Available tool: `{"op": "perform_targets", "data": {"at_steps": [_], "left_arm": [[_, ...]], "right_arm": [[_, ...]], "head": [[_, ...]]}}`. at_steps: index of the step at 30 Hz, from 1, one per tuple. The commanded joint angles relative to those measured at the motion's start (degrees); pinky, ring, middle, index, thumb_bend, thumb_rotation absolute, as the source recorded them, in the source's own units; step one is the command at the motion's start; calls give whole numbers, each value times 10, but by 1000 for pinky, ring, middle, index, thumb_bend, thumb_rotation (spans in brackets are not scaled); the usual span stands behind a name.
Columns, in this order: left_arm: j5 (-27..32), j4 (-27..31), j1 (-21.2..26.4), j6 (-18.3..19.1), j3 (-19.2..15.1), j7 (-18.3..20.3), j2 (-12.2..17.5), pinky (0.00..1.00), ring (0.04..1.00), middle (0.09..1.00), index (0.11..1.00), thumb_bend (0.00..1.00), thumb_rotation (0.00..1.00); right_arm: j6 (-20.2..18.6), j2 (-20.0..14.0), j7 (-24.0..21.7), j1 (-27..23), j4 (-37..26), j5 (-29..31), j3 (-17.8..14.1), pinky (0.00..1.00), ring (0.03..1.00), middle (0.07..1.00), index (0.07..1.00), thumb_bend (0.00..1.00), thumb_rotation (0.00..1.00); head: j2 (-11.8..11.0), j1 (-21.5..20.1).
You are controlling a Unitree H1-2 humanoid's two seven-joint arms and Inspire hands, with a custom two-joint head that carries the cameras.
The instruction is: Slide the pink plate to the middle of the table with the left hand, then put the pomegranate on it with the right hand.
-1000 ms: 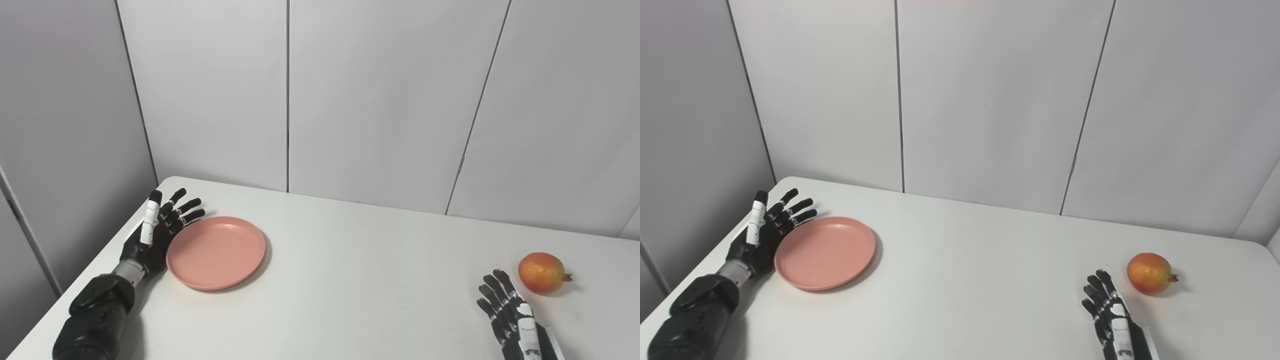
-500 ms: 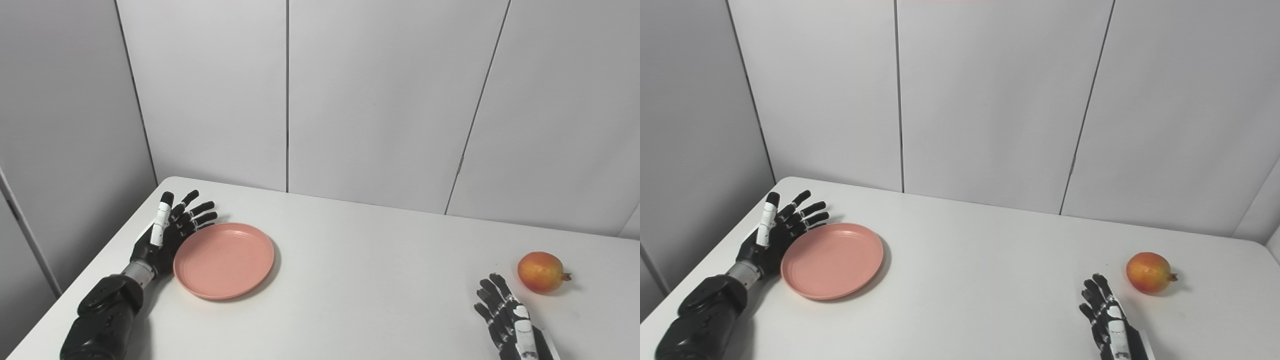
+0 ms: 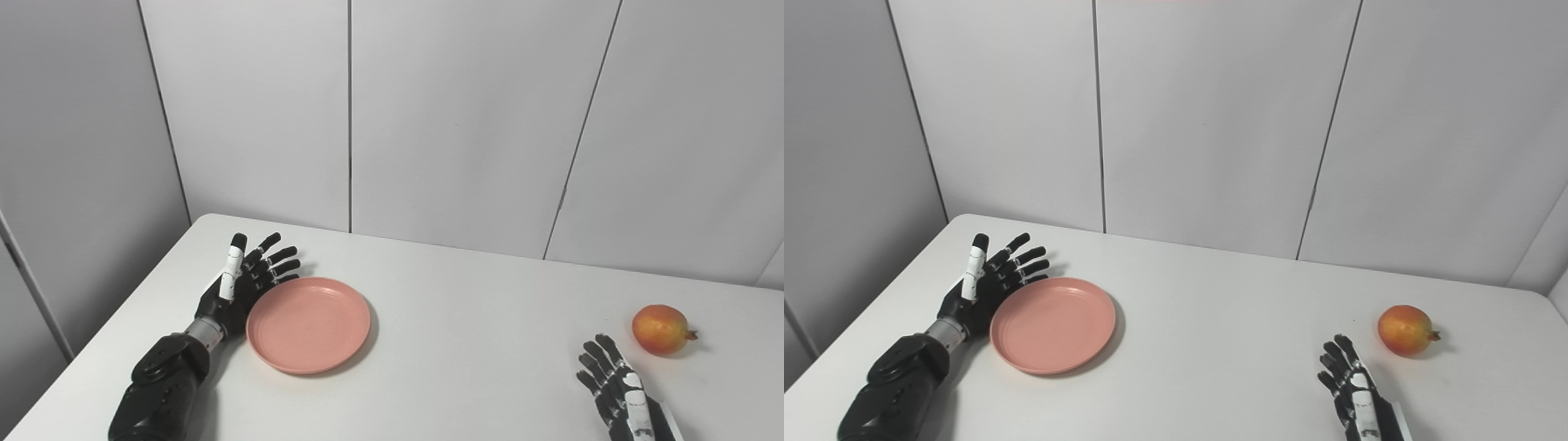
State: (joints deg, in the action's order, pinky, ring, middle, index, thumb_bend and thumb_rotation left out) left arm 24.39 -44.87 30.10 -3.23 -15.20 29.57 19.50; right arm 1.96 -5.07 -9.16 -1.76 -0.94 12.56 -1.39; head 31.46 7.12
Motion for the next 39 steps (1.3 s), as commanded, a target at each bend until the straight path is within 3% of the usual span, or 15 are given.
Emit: {"op": "perform_targets", "data": {"at_steps": [1, 29, 39], "left_arm": [[-6, 14, 9, 5, 6, -8, -5, 767, 830, 850, 938, 1000, 890], [-6, 38, 12, 33, 28, -55, -73, 795, 847, 870, 961, 998, 880], [-27, 43, 15, 33, 50, -77, -91, 744, 821, 861, 952, 959, 885]], "right_arm": [[-9, 4, -2, 10, 2, 2, 3, 916, 923, 917, 922, 829, 932], [-17, 8, 0, 7, -8, -6, 14, 901, 914, 917, 924, 818, 935], [-30, 11, 0, 7, -13, -12, 18, 903, 913, 916, 930, 841, 922]], "head": [[2, 0], [10, -11], [14, -17]]}}
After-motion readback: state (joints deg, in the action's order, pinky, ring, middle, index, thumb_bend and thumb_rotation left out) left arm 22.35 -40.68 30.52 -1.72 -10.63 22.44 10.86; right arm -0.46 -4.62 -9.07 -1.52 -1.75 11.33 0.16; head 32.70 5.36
